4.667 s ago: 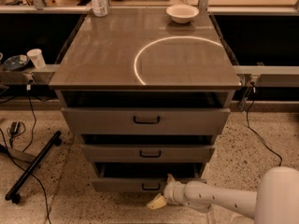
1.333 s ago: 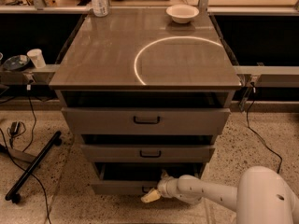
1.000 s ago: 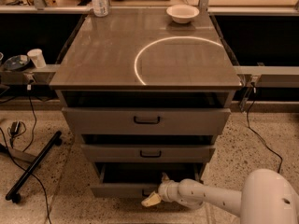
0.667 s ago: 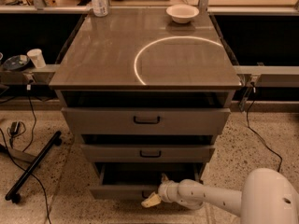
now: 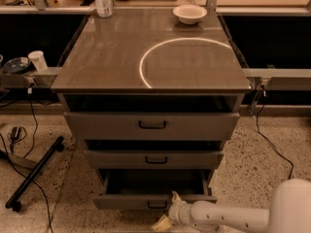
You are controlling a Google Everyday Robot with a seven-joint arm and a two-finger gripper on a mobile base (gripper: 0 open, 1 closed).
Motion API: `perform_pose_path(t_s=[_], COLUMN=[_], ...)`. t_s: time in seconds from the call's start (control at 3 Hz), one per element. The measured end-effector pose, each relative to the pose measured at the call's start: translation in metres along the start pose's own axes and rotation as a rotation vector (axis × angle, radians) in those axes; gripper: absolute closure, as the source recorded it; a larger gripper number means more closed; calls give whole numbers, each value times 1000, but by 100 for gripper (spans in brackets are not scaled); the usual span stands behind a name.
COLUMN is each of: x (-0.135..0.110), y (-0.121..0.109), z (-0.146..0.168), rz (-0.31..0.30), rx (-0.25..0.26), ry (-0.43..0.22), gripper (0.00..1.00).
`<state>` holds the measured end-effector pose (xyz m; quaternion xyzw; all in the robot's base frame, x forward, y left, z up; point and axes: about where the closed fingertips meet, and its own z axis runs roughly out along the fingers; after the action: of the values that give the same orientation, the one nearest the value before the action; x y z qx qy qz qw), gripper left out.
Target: Open bottom drawer
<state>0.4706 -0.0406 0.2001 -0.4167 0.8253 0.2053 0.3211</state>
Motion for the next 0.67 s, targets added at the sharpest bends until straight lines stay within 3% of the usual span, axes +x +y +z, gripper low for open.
perform_pose_path(t_s=[0.67], x=[-11], y=[-13], z=[14], rz=[-3], rx=[9], ry=[-25], gripper=[0])
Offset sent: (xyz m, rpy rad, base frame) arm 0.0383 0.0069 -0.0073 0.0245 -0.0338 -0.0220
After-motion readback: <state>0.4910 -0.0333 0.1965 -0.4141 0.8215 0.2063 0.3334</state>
